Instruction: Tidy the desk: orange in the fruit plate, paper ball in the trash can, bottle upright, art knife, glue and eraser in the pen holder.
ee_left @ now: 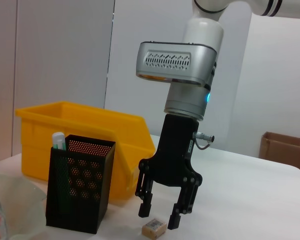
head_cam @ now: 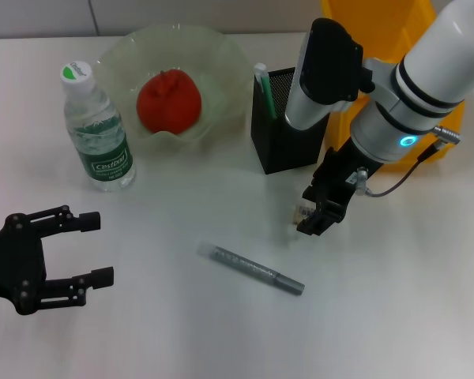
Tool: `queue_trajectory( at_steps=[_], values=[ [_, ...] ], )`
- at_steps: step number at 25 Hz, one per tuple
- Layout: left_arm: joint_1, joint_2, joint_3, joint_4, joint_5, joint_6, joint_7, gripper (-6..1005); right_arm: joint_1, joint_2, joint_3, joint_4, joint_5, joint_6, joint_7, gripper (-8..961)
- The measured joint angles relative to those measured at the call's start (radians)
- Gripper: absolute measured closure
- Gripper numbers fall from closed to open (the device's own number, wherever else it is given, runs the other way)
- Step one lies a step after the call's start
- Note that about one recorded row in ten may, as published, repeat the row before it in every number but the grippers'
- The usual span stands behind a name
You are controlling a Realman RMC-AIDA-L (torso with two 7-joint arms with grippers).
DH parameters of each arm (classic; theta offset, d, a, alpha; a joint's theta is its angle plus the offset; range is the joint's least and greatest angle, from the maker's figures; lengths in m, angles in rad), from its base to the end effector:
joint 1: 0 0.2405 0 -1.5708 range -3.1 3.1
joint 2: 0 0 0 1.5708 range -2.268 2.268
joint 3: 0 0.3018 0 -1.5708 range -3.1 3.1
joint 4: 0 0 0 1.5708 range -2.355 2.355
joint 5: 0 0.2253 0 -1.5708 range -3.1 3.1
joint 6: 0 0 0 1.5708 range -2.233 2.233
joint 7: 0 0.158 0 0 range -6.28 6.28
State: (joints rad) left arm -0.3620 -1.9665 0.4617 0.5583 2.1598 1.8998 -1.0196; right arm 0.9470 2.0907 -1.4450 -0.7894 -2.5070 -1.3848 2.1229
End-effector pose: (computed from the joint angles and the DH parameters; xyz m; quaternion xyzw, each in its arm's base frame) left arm -0.3702 0.2696 0.0172 -0.9476 -0.1398 -0.2660 0.1085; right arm 0.1818 0.4297 -0.1118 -0.9654 0.1184 -0.2285 0.0429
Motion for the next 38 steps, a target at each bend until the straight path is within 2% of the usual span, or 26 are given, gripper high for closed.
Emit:
queue_trajectory(
  at_steps=[3, 7, 29, 34, 38],
  values=[
    [0.000, 0.000, 0.000, 0.000, 0.000, -0.001, 0.000, 201, 0.002, 0.000, -0.014, 0.007, 0.000, 0.016, 0.004, 280],
    [0.000, 0.000, 0.000, 0.000, 0.000, -0.001, -0.001, 201, 0.003, 0.000, -0.034, 0.011, 0.000, 0.036, 0.012, 474],
    [0.002, 0.000, -0.001, 0.002, 0.000, 0.007, -0.001, 201, 0.001, 0.002, -0.117, 0.021, 0.038, 0.080, 0.027, 627],
    [0.004, 0.000, -0.002, 0.005, 0.000, 0.007, -0.001, 201, -0.035, -0.003, -0.082, -0.074, 0.069, 0.024, 0.032, 676],
    [0.005, 0.001, -0.002, 0.005, 0.000, 0.007, -0.001, 201, -0.087, -0.008, 0.024, -0.180, 0.148, -0.066, 0.017, 694]
  ],
)
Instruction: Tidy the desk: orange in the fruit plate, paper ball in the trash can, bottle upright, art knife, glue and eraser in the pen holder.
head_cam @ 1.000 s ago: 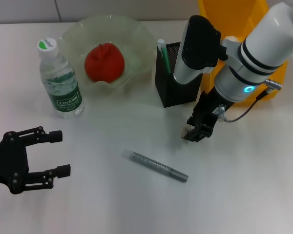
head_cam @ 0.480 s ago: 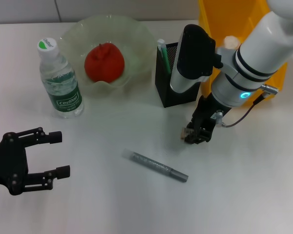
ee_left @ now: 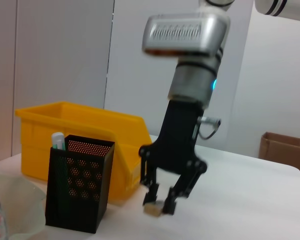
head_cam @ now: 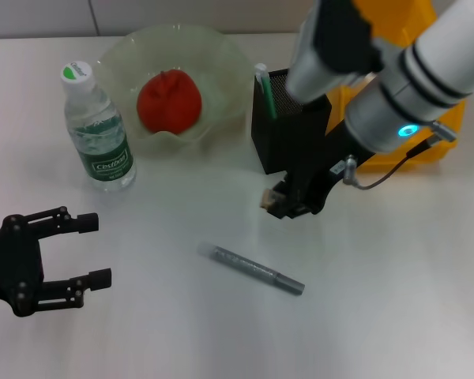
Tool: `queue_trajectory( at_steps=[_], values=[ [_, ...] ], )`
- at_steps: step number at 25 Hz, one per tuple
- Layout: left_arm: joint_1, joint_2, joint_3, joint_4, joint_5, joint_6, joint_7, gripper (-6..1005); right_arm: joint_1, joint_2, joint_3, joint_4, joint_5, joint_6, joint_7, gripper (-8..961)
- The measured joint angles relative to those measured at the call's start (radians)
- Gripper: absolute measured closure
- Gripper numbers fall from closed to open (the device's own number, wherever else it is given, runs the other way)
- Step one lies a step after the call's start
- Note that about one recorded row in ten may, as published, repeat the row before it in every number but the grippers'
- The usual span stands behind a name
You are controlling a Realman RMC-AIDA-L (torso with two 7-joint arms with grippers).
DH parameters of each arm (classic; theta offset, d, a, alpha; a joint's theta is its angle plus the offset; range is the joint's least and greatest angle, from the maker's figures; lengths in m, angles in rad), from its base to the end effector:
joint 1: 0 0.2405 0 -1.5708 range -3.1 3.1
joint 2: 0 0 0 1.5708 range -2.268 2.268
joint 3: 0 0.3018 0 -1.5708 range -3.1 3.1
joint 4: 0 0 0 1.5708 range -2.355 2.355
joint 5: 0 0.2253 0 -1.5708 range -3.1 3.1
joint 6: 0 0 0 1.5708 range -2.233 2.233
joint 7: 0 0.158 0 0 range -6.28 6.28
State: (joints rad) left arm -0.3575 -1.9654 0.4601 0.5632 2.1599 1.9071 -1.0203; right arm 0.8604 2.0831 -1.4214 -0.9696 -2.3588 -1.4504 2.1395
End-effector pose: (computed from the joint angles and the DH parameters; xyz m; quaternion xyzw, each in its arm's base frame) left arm -0.3709 0.2678 0.0189 -0.9475 -0.1398 -0.2663 0.1083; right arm 0.1575 0.4184 -0.0975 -0.9814 0.1299 -0.1373 0.0333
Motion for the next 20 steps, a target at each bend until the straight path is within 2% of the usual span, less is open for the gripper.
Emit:
queue_trajectory(
  at_steps=[3, 6, 9, 15, 20],
  values=[
    [0.000, 0.000, 0.000, 0.000, 0.000, 0.001, 0.000, 201, -0.052, -0.001, 0.130, -0.035, 0.113, -0.072, -0.069, 688],
    [0.000, 0.001, 0.000, 0.000, 0.000, 0.003, 0.001, 201, -0.101, -0.003, 0.243, -0.006, 0.223, -0.113, -0.170, 682],
    [0.000, 0.002, 0.000, -0.002, 0.000, 0.005, 0.004, 201, -0.153, -0.003, 0.323, 0.113, 0.346, -0.128, -0.355, 675],
    [0.000, 0.003, -0.001, -0.003, -0.001, 0.008, 0.008, 201, -0.200, -0.004, 0.446, 0.383, 0.489, -0.103, -0.708, 663],
    [0.000, 0.004, -0.002, -0.003, -0.002, 0.009, 0.007, 201, -0.238, -0.003, 0.505, 0.514, 0.587, -0.124, -0.936, 653]
  ],
)
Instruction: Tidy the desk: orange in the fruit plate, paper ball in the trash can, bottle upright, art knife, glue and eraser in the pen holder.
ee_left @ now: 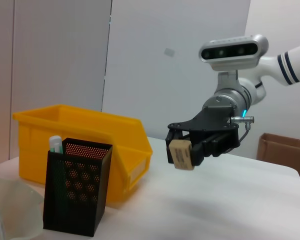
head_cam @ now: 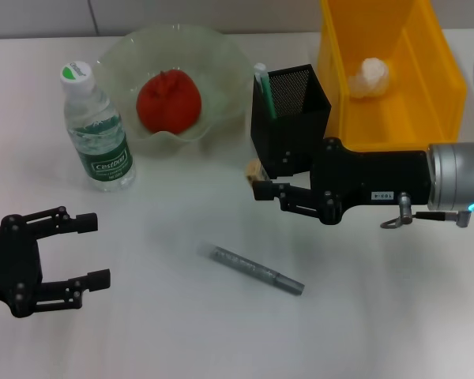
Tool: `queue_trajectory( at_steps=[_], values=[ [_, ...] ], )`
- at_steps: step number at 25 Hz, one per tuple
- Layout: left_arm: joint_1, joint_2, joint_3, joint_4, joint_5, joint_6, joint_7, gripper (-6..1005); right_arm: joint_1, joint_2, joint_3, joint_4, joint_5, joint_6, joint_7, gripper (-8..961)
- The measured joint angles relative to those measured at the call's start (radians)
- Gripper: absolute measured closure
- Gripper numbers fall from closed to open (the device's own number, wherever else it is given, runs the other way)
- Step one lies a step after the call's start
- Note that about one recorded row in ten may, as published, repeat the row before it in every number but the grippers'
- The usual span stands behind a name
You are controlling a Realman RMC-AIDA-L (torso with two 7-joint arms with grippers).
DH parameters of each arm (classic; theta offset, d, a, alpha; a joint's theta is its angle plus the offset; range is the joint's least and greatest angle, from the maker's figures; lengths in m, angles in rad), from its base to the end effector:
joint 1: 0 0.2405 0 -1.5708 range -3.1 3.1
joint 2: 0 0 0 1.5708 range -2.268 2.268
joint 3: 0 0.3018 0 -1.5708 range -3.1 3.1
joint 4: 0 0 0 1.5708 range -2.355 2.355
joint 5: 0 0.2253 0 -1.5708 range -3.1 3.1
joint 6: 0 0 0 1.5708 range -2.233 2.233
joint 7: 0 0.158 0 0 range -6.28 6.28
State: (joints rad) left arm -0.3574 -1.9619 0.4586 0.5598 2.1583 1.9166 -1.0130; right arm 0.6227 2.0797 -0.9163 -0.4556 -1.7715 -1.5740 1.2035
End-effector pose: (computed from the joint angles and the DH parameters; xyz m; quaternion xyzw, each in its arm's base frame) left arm -0.3705 0.2669 0.0204 -0.9474 -0.1356 -0.2693 0.1071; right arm 0.2479 0.3630 -0.0814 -0.9438 0.1316 0.3002 0.0426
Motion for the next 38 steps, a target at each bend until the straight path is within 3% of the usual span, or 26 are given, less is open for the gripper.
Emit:
queue_trajectory(
  at_steps=[6, 13, 21, 28, 38],
  values=[
    [0.000, 0.000, 0.000, 0.000, 0.000, 0.002, -0.001, 201, -0.006, 0.000, 0.003, 0.079, 0.095, -0.001, -0.112, 640],
    [0.000, -0.001, 0.000, -0.001, 0.000, 0.003, -0.002, 201, -0.012, 0.001, 0.012, 0.081, 0.126, 0.008, -0.123, 626],
    [0.007, -0.003, -0.007, -0.002, 0.000, 0.003, 0.000, 201, -0.050, 0.000, 0.059, 0.068, 0.284, 0.130, -0.149, 609],
    [0.008, -0.005, -0.009, -0.001, -0.006, 0.004, 0.001, 201, -0.027, 0.001, 0.060, 0.044, 0.295, 0.276, -0.148, 595],
    [0.008, -0.004, -0.009, -0.001, -0.008, 0.004, 0.001, 201, -0.003, 0.004, 0.058, 0.048, 0.297, 0.342, -0.143, 574]
  ],
)
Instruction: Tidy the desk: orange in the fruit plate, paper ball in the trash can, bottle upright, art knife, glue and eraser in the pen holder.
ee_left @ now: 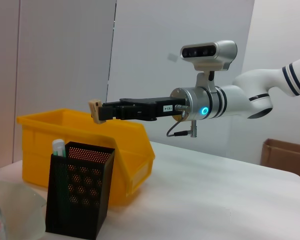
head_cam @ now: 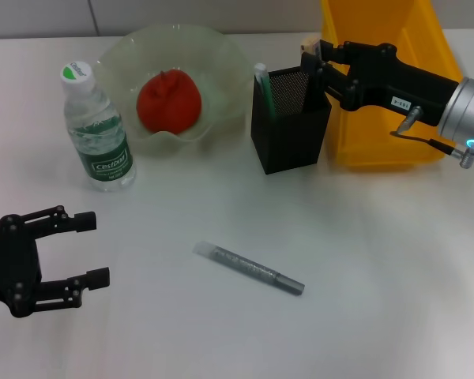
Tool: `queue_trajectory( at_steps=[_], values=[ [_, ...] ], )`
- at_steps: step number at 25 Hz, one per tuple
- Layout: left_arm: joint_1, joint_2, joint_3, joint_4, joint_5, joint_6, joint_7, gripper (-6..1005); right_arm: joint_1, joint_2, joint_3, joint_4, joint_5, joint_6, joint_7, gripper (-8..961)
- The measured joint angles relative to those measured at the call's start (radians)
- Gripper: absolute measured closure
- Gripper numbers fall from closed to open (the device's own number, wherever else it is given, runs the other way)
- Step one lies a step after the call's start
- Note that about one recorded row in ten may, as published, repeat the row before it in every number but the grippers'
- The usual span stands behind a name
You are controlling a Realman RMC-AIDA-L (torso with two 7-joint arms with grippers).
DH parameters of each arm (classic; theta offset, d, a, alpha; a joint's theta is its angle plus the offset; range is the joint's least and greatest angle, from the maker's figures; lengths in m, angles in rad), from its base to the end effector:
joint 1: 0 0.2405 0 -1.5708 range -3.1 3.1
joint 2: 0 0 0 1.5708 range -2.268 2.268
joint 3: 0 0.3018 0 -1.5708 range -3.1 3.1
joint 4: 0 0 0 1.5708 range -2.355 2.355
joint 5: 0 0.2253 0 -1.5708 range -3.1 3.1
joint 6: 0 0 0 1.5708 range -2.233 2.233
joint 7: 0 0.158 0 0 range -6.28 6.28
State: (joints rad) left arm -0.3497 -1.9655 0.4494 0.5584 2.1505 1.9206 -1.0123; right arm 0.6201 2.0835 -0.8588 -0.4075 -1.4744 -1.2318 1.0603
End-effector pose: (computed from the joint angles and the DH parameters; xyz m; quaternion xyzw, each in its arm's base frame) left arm -0.3710 0.2644 0.0203 -0.9444 -0.1388 -0.2763 0.1123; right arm 0.2677 0.4249 -0.0575 -0.8842 0.1809 0.3319 0.2745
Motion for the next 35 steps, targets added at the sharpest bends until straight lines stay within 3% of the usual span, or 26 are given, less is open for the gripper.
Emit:
queue_trajectory(
  at_steps=[12, 18, 26, 32, 35],
  values=[
    [0.005, 0.003, 0.000, 0.001, 0.000, 0.010, 0.001, 201, 0.004, 0.000, -0.006, 0.000, 0.000, 0.008, 0.001, 549],
    [0.007, 0.004, 0.002, 0.002, 0.000, 0.017, 0.001, 201, 0.004, 0.000, -0.007, -0.001, 0.000, 0.009, 0.005, 315],
    [0.012, 0.004, 0.000, 0.001, 0.000, 0.017, 0.002, 201, 0.002, -0.001, -0.004, -0.017, 0.000, -0.013, 0.051, 215],
    [0.014, 0.004, 0.001, 0.001, 0.000, 0.017, 0.002, 201, -0.032, -0.014, -0.008, -0.158, -0.007, -0.269, 0.290, 218],
    [0.014, 0.004, 0.001, 0.001, 0.000, 0.017, 0.002, 201, -0.034, -0.015, -0.011, -0.199, -0.021, -0.328, 0.355, 218]
  ],
)
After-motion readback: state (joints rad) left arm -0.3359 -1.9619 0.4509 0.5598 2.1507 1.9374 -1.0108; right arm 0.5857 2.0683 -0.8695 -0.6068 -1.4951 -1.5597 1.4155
